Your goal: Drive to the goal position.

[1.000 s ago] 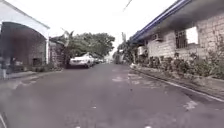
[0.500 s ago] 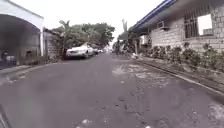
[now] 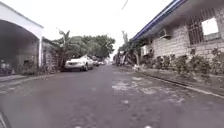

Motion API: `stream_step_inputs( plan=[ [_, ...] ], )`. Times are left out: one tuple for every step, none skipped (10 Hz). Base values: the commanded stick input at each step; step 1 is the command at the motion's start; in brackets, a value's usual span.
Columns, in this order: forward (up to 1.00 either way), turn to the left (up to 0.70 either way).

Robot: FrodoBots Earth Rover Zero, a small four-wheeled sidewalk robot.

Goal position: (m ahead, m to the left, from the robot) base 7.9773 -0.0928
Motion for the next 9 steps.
stream_step_inputs(
  plan=[
    [1.00,0.00],
    [1.00,0.00],
    [1.00,0.00],
    [1.00,0.00],
    [1.00,0.00],
    [1.00,0.00],
    [1.00,0.00],
    [1.00,0.00],
    [1.00,0.00]
  ],
)
